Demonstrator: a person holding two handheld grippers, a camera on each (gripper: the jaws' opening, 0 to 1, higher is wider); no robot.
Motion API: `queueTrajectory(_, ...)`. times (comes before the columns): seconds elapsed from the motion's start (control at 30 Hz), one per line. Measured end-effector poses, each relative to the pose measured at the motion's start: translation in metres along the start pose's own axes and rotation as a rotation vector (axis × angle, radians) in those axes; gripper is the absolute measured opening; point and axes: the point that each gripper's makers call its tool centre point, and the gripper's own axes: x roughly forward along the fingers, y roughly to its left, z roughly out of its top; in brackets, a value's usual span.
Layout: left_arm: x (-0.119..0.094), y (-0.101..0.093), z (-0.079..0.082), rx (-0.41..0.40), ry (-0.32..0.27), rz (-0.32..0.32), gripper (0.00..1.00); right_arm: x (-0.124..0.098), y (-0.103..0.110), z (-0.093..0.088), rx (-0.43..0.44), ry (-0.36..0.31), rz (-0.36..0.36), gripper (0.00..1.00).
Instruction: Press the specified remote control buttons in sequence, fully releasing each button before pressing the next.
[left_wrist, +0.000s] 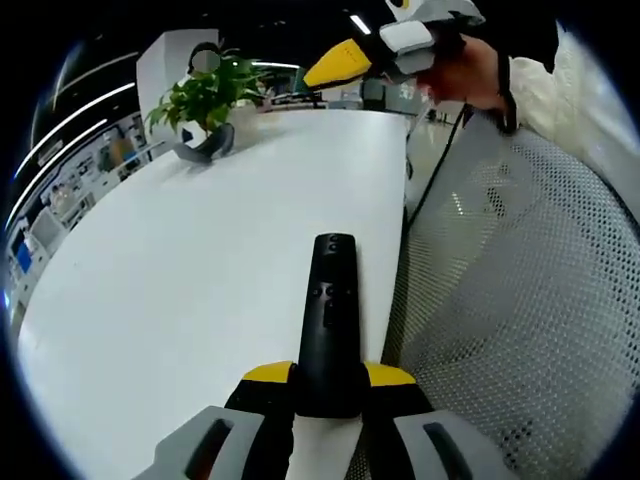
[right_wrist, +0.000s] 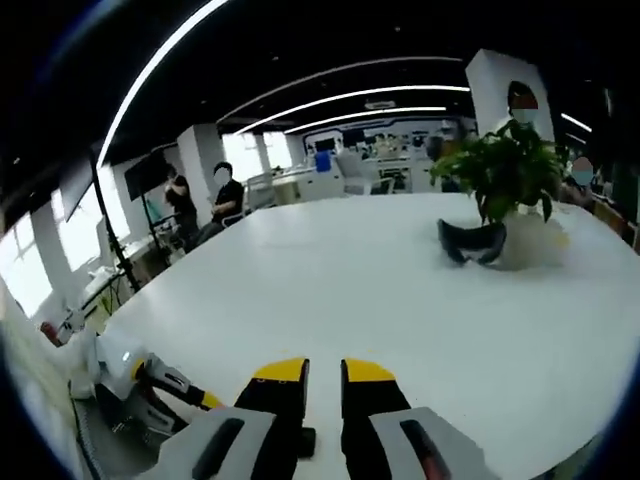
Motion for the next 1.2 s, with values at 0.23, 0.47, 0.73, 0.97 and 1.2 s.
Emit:
queueTrajectory(0.23, -0.003, 0.002, -0.002, 0.030, 0.015, -0.011, 0.24, -0.006, -0.019, 0.022, 0.015, -0.178, -0.078, 0.59)
queueTrajectory(0.47, -0.005, 0.004, -0.006, 0.037, 0.042, -0.029, 0.24, -0.010, -0.034, 0.026, 0.034, -0.207, -0.146, 0.85)
queueTrajectory(0.73, -0.007, 0.011, -0.009, 0.072, 0.073, -0.051, 0.24, -0.005, -0.034, 0.021, -0.021, -0.170, -0.168, 0.99)
queueTrajectory(0.97, -0.008, 0.020, -0.011, 0.107, 0.114, -0.086, 0.24, -0.003, -0.034, 0.016, -0.025, -0.142, -0.168, 0.95)
queueTrajectory(1.2, -0.008, 0.026, -0.010, 0.135, 0.136, -0.108, 0.23, -0.005, -0.038, 0.016, -0.013, -0.143, -0.183, 0.94)
